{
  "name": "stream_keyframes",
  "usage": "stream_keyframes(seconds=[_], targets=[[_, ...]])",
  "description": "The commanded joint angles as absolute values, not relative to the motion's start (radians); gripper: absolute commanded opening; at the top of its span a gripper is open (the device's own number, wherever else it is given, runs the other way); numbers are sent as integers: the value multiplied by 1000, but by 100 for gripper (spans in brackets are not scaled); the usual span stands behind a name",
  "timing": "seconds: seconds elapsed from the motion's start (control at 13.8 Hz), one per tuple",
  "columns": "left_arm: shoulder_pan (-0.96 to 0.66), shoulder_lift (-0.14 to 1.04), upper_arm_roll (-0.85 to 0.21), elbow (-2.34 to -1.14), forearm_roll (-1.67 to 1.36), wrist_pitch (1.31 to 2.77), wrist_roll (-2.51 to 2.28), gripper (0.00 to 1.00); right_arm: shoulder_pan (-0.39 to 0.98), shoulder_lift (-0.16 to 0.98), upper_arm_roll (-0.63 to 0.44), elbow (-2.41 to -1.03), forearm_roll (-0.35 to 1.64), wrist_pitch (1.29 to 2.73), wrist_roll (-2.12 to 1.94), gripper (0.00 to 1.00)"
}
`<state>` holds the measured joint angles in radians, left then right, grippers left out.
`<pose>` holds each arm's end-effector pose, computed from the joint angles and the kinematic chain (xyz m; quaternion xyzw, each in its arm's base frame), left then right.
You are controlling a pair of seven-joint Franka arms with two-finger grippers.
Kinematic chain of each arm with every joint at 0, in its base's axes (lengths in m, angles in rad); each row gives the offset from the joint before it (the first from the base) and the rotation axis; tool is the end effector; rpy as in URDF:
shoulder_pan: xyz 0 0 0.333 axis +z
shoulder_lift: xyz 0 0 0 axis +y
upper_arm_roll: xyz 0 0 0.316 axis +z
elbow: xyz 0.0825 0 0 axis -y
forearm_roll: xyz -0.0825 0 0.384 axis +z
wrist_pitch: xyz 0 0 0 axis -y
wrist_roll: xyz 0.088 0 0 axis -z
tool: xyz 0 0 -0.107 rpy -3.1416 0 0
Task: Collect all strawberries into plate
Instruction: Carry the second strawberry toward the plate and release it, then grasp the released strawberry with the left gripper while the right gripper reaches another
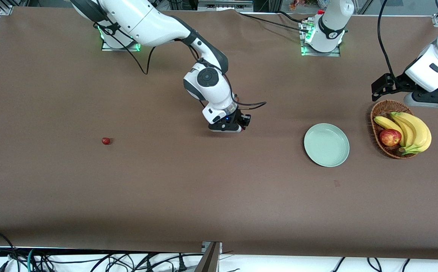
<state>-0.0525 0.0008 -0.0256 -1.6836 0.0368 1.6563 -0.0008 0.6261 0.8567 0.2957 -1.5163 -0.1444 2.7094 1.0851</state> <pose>0.5572 -0.0399 0.5780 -0.9989 0.0405 0.0133 0.0188 0.4788 0.5656 0.2073 -0.9767 0.0894 -0.0509 0.1886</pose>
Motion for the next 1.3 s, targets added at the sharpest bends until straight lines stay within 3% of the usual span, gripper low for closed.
stream_keyframes(seconds=[0.0,0.07,0.14,0.51,0.72,1.01,1.23], targets=[[-58,107,-18,-1664,21,1667,-6,100,641,893,291,-1482,-144,2735,1098,16],[-57,129,-18,-1661,21,1687,-5,100,641,897,291,-1482,-144,2738,1098,30],[-57,141,-18,-1661,21,1706,-5,100,641,896,290,-1480,-146,2738,1089,99],[-63,202,-18,-1658,20,1773,-14,100,557,844,296,-1477,-146,2656,1046,100],[-115,280,-29,-1660,-78,1804,-23,100,441,763,333,-1479,-138,2460,841,100],[-318,423,-29,-1657,-77,2004,-263,100,295,677,331,-1480,-137,2222,559,100],[-419,590,-26,-1571,-75,2124,-348,100,189,650,328,-1480,-138,2085,364,100]])
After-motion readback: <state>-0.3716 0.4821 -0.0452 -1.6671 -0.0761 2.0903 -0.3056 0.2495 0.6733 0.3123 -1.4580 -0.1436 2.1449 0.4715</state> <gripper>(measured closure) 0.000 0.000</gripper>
